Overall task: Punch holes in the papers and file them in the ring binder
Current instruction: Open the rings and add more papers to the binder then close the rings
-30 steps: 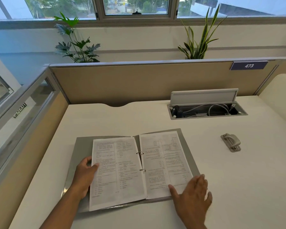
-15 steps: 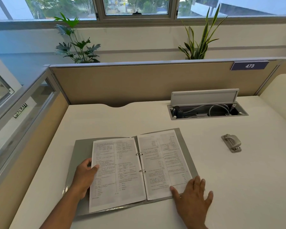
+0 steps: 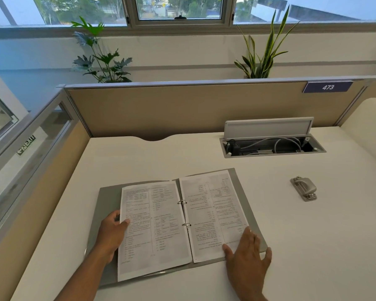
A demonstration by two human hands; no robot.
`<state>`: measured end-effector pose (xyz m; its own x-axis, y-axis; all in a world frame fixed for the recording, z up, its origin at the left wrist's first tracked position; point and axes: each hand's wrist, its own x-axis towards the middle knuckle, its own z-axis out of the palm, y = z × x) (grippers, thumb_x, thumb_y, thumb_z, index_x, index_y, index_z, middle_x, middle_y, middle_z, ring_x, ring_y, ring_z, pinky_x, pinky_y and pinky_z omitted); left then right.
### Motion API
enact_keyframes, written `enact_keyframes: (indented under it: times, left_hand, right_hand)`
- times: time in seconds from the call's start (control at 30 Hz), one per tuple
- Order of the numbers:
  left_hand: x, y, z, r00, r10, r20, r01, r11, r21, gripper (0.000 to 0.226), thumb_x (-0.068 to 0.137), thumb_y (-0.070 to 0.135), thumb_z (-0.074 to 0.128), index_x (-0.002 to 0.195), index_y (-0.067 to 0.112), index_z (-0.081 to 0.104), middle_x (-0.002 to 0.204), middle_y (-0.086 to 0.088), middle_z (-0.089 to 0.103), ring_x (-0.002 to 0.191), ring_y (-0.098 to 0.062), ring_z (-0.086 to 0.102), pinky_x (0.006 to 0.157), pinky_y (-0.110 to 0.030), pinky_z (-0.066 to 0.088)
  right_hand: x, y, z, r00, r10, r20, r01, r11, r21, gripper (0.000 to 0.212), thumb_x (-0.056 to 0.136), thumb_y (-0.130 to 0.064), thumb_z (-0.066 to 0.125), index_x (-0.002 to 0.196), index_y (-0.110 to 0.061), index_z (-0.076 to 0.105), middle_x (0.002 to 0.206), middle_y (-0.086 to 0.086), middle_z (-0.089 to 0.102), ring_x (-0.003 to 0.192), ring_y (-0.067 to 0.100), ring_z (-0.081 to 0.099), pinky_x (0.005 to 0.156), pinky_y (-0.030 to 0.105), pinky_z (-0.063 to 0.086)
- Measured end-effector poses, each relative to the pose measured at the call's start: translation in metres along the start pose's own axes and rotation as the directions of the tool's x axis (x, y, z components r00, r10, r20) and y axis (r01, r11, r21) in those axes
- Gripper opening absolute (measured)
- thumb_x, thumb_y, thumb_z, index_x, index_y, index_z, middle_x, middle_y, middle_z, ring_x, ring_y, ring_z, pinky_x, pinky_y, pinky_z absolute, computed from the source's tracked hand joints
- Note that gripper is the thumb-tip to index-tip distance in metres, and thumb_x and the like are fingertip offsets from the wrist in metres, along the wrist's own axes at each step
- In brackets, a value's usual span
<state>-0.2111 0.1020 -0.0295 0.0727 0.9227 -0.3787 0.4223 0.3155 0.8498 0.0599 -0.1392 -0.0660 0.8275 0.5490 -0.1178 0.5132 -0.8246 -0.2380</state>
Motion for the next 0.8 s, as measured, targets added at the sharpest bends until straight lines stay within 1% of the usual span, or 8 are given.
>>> enact_keyframes:
  times: [0.17,0.23,0.4,0.57,0.63,0.7,0.73,0.8]
  left_hand:
    - [-0.001,-0.002,0.0,1.0,-0.011,0.015,0.011,1.0,0.006,0.024,0.105,0.005,0.061,0.125,0.018,0.068,0.112,-0.008,0.077,0.097,-0.03,0.076,0.076,-0.044,0.063]
    - [-0.002,-0.002,0.0,1.0,-0.013,0.019,0.013,1.0,0.006,0.025,0.105,0.004,0.061,0.125,0.017,0.067,0.113,-0.008,0.077,0.097,-0.03,0.076,0.074,-0.042,0.062]
    - [-0.003,0.0,0.001,1.0,-0.011,0.017,0.011,1.0,0.006,0.023,0.105,0.004,0.06,0.122,0.018,0.067,0.113,-0.008,0.076,0.097,-0.03,0.075,0.073,-0.042,0.061]
    - [-0.006,0.004,0.001,1.0,-0.008,0.02,0.008,1.0,-0.003,0.024,0.105,0.006,0.061,0.12,0.023,0.067,0.112,-0.007,0.076,0.099,-0.032,0.076,0.075,-0.044,0.063]
    - [-0.007,0.007,0.001,1.0,-0.012,0.022,0.012,1.0,-0.004,0.022,0.105,0.008,0.062,0.116,0.026,0.068,0.11,-0.005,0.077,0.098,-0.032,0.076,0.076,-0.047,0.064]
    - [-0.009,0.011,-0.001,1.0,-0.009,0.021,0.009,1.0,-0.01,0.021,0.105,0.009,0.062,0.113,0.027,0.069,0.108,-0.004,0.078,0.095,-0.03,0.077,0.072,-0.044,0.064]
    - [-0.01,0.012,-0.002,1.0,-0.008,0.02,0.009,1.0,-0.02,0.02,0.105,0.009,0.063,0.111,0.027,0.069,0.107,-0.004,0.078,0.094,-0.029,0.077,0.07,-0.042,0.063]
    - [-0.012,0.014,-0.004,1.0,-0.013,0.024,0.014,0.999,-0.04,0.02,0.105,0.008,0.063,0.11,0.026,0.069,0.106,-0.005,0.079,0.094,-0.029,0.077,0.069,-0.039,0.063]
  right_hand:
    - [0.005,-0.002,-0.012,0.998,0.057,-0.01,-0.055,0.99,0.13,0.102,0.077,-0.055,0.08,0.155,-0.009,0.033,0.151,0.014,0.05,0.141,0.032,0.045,0.113,0.056,0.032]
    - [0.006,0.0,-0.015,0.995,0.096,-0.003,-0.095,0.992,0.087,0.106,0.077,-0.066,0.074,0.155,-0.009,0.028,0.154,0.013,0.043,0.143,0.032,0.039,0.113,0.055,0.032]
    - [0.014,0.003,-0.024,0.996,0.083,-0.033,-0.083,0.997,-0.002,0.1,0.076,-0.079,0.064,0.149,-0.017,0.037,0.141,0.007,0.053,0.129,0.029,0.048,0.104,0.048,0.037]
    - [0.023,-0.006,-0.032,0.988,0.134,0.077,-0.141,0.984,0.105,0.087,0.082,-0.062,0.071,0.153,-0.022,0.037,0.133,0.004,0.062,0.129,0.028,0.047,0.104,0.046,0.034]
    - [0.021,-0.012,-0.034,0.984,0.159,0.078,-0.173,0.956,0.239,0.067,0.084,-0.047,0.075,0.142,-0.024,0.051,0.115,0.004,0.068,0.12,0.03,0.052,0.1,0.046,0.035]
    - [0.017,-0.018,-0.037,0.984,0.167,0.056,-0.176,0.921,0.347,0.029,0.087,-0.037,0.074,0.111,-0.025,0.064,0.088,-0.002,0.064,0.1,0.029,0.057,0.093,0.045,0.04]
    - [0.016,-0.022,-0.04,0.985,0.164,0.055,-0.172,0.891,0.421,0.016,0.088,-0.033,0.073,0.093,-0.023,0.061,0.079,-0.005,0.062,0.089,0.028,0.059,0.088,0.045,0.046]
    - [0.012,-0.032,-0.047,0.985,0.154,0.083,-0.172,0.758,0.629,0.019,0.092,-0.024,0.07,0.079,-0.017,0.059,0.071,-0.001,0.064,0.074,0.026,0.062,0.075,0.048,0.056]
